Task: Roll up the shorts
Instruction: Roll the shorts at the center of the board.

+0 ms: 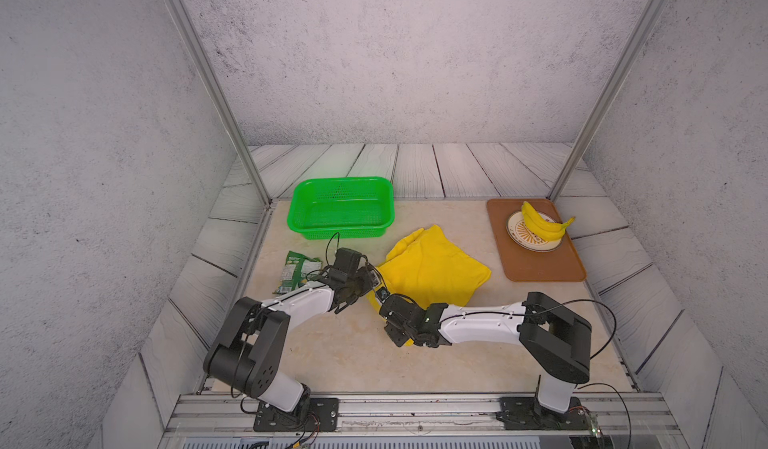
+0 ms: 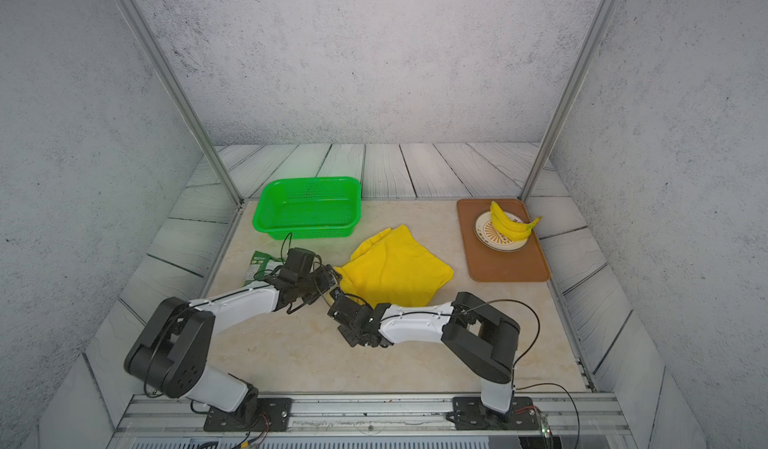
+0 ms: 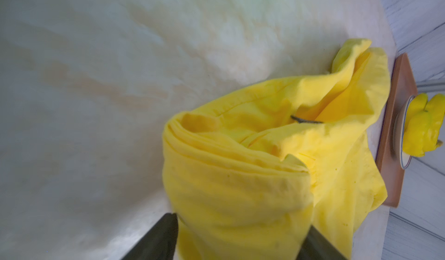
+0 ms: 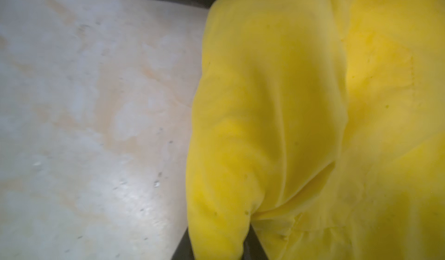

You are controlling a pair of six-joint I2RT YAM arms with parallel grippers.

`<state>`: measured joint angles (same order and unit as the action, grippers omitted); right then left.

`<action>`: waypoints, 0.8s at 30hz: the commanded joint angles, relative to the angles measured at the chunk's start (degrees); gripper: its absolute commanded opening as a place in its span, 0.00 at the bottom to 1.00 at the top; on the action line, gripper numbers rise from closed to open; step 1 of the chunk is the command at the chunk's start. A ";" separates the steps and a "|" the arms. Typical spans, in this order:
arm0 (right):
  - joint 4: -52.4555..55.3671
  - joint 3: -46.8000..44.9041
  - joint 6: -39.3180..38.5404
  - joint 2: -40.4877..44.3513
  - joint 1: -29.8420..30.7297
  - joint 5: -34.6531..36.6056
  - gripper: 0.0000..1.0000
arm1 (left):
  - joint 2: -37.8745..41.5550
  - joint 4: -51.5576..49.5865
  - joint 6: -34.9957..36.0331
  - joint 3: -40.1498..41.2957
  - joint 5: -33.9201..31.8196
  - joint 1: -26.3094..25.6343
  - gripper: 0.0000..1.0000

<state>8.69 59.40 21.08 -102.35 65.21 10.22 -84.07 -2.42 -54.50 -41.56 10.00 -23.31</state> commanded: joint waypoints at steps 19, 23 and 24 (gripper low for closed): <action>-59.78 -21.55 44.00 -7.35 -18.67 -52.20 0.12 | 14.57 6.25 1.16 13.77 3.66 0.72 0.80; -67.43 -22.96 48.22 -11.11 -19.33 -52.56 0.12 | 10.78 13.99 1.17 14.03 4.13 -0.94 0.82; -68.37 -23.16 48.60 -11.77 -19.54 -52.73 0.12 | 9.33 14.68 1.08 13.60 4.36 -1.03 0.83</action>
<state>-53.91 37.67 63.75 -111.66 46.13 -40.29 -72.69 4.29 -53.30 -27.68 12.58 -23.81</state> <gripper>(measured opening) 0.201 0.824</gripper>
